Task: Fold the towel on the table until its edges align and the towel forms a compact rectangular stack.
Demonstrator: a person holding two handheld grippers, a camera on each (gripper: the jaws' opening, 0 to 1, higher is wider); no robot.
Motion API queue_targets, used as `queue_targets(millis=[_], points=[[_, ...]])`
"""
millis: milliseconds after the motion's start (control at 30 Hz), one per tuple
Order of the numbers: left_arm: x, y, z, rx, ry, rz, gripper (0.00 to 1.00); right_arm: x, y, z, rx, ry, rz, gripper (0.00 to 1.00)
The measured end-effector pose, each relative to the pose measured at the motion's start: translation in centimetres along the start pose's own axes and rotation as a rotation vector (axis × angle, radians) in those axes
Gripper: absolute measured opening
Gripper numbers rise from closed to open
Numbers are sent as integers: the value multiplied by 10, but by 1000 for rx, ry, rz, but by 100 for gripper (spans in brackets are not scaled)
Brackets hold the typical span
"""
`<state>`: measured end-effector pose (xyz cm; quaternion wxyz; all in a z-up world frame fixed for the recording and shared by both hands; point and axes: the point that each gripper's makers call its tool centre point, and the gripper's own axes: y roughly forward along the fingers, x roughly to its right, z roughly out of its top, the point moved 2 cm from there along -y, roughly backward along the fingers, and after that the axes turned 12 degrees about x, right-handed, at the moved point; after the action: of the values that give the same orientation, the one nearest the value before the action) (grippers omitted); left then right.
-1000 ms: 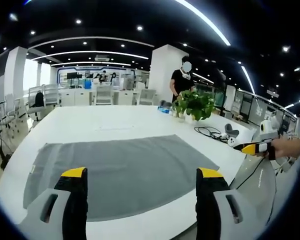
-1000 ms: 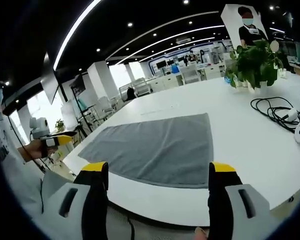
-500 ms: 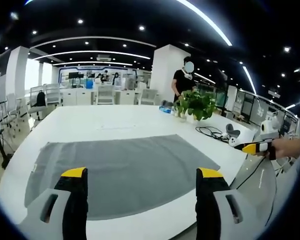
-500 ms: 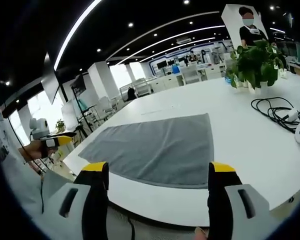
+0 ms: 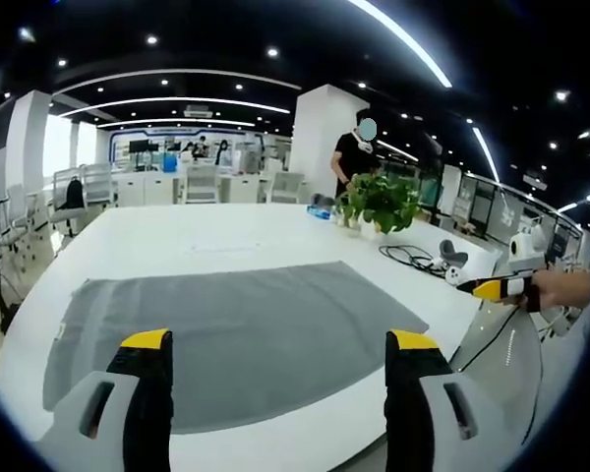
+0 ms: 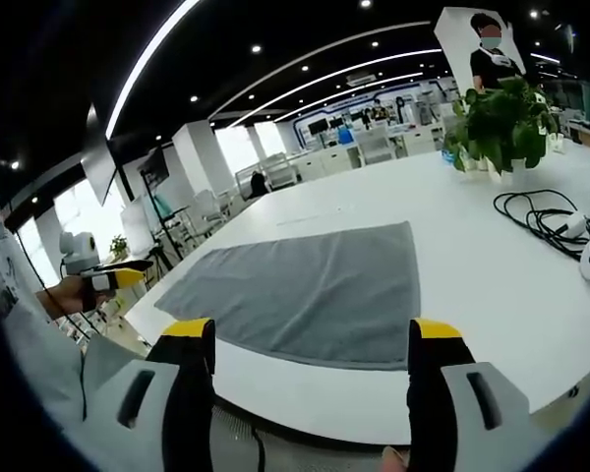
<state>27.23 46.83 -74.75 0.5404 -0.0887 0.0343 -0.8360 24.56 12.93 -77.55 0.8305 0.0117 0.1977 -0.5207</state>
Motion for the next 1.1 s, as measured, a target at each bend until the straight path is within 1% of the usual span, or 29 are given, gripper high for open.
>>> queue_targets(millis=[100, 200, 533, 833, 967, 1100], points=[[0, 0, -3, -13, 1, -4, 91, 0, 0, 0, -2, 1, 1, 81], [2, 2, -2, -13, 1, -8, 91, 0, 0, -1, -3, 3, 2, 81], [15, 11, -8, -38, -2, -54, 91, 1, -1, -2, -13, 1, 3, 79], [20, 16, -6, -42, 16, -81, 91, 2, -1, -2, -13, 1, 0, 78], [20, 17, -3, -34, 26, -89, 90, 1, -1, -3, -17, -8, -2, 78], [23, 16, -6, -35, 20, -102, 90, 2, -1, -4, -26, -16, -6, 77]])
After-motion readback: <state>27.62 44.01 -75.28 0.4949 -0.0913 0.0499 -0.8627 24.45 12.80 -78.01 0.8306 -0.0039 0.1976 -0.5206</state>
